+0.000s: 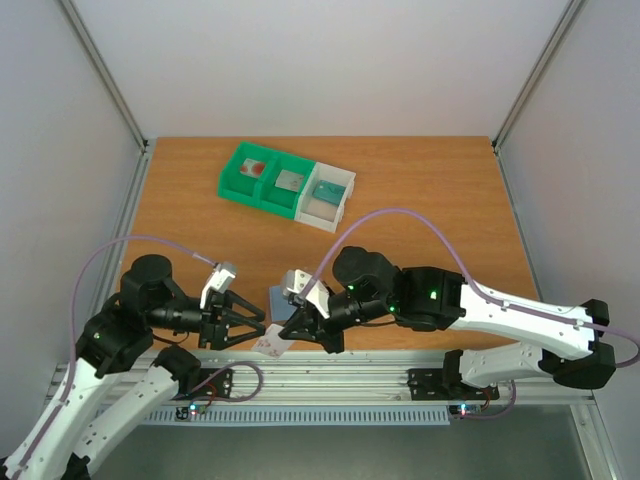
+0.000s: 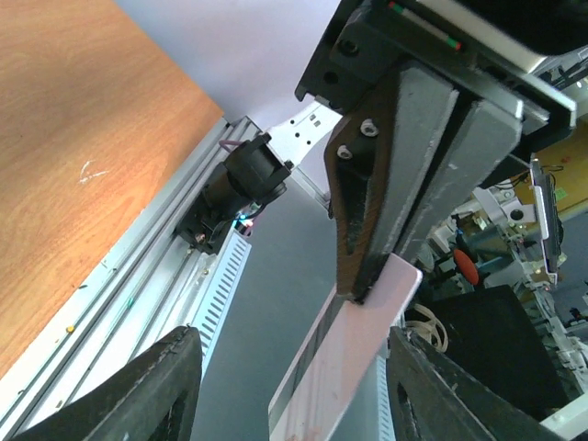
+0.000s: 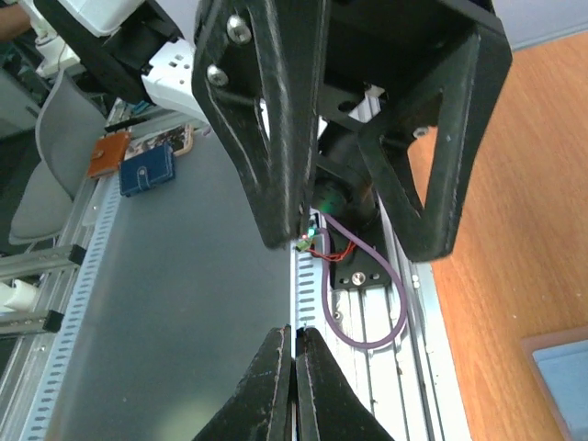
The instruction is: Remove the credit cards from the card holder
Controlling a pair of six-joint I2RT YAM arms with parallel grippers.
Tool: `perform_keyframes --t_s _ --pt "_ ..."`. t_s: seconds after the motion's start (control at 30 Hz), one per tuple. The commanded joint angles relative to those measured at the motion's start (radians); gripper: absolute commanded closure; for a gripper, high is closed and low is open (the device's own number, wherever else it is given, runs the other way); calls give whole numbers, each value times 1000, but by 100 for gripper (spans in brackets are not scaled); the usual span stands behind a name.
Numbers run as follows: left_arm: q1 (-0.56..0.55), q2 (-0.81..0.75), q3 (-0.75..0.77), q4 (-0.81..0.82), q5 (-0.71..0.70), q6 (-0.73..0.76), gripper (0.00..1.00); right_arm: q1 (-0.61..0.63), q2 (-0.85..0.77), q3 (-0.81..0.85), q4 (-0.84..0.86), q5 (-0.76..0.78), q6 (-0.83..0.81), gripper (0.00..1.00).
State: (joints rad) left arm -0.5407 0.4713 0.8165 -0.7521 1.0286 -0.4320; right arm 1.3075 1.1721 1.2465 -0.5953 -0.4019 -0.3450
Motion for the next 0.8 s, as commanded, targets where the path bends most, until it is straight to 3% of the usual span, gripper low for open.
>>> perform_keyframes --t_s 0.0,0.13,0.2,0.33,0.4,0.5,0.57,0.63,0.7,0.77 --pt "-5 28 14 -12 45 53 44 5 31 62 -31 -29 26 99" --pt "-4 36 7 16 68 52 51 5 56 88 -49 -8 35 99" --pt "-4 38 6 19 74 49 61 4 63 90 -50 -1 39 99" --pt "-4 17 -39 126 127 -25 91 -8 77 70 0 -29 87 99" --pt "-5 -10 -52 160 99 -66 99 -10 88 78 1 -12 110 99" --pt "-4 -24 -38 131 121 -68 99 -10 105 81 24 -34 108 99" --pt "-4 -22 -37 69 104 -34 82 -10 125 85 32 -32 103 99" --pt "-4 -12 -54 61 98 21 74 -13 150 98 30 -34 106 99" --pt "-4 -1 -74 115 130 -19 81 -23 172 124 6 -45 109 99" --pt "-5 10 -59 75 102 -18 97 -26 183 147 -11 -34 104 99"
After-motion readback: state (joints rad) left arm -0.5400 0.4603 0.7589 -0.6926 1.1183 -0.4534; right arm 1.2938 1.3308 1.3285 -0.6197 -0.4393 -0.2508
